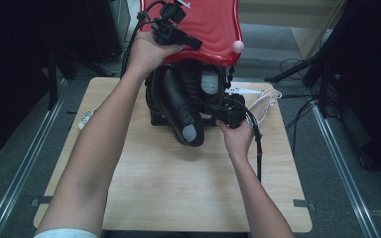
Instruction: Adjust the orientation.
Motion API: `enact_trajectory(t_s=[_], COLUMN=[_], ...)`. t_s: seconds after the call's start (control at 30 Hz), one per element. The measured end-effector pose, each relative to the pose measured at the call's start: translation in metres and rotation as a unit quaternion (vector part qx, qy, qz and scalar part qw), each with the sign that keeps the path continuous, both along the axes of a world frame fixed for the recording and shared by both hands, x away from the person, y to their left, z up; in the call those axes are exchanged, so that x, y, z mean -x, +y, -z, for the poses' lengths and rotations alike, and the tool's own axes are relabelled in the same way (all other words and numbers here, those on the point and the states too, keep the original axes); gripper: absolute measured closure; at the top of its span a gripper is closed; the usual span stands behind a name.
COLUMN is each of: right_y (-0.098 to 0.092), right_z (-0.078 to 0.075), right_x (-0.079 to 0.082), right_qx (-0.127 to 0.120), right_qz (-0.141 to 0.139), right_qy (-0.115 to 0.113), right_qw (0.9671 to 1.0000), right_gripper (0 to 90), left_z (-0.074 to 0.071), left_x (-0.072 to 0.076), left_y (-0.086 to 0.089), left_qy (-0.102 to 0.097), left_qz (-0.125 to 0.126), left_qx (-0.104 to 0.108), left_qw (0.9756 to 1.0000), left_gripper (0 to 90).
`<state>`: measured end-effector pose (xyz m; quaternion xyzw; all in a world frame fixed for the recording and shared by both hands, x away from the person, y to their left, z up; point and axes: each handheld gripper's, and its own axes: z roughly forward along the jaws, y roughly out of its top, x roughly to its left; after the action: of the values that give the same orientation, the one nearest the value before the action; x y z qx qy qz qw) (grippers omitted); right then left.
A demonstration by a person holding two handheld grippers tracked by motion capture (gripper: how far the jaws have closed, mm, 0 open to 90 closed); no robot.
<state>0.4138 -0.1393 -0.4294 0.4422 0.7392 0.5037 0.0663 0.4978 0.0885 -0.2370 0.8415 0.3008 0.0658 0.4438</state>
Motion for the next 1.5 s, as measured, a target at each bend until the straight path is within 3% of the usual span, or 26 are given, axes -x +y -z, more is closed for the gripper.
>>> enact_trajectory(t_s=[0.37, 0.6, 0.93, 1.1, 1.23, 1.5], right_y=[-0.003, 0.009, 0.037, 0.044, 0.051, 0.056], right_z=[0.006, 0.02, 0.02, 0.01, -0.004, -0.01], right_x=[0.032, 0.047, 0.041, 0.04, 0.037, 0.024], right_qx=[0.005, 0.023, 0.035, 0.008, 0.006, -0.024], right_qz=[-0.028, -0.057, -0.066, -0.066, -0.062, -0.057], right_qy=[-0.005, 0.007, 0.013, -0.001, -0.015, -0.015], right_qw=[0.9996, 0.9981, 0.9971, 0.9978, 0.9979, 0.998], right_gripper=[90.0, 90.0, 90.0, 90.0, 90.0, 90.0], left_z=[0.0, 0.0, 0.0, 0.0, 0.001, 0.001], left_x=[0.0, 0.0, 0.0, 0.0, 0.001, 0.001], left_y=[0.0, 0.0, 0.0, 0.0, 0.0, 0.0], left_qy=[-0.001, -0.001, -0.001, -0.001, -0.002, -0.002], left_qz=[0.0, 0.0, -0.001, -0.001, -0.002, -0.002], left_qx=[0.0, 0.0, 0.003, 0.003, 0.002, 0.002], left_qw=[1.0, 1.0, 1.0, 1.0, 1.0, 1.0], left_gripper=[89.7, 89.8, 89.7, 89.7, 89.7, 89.7])
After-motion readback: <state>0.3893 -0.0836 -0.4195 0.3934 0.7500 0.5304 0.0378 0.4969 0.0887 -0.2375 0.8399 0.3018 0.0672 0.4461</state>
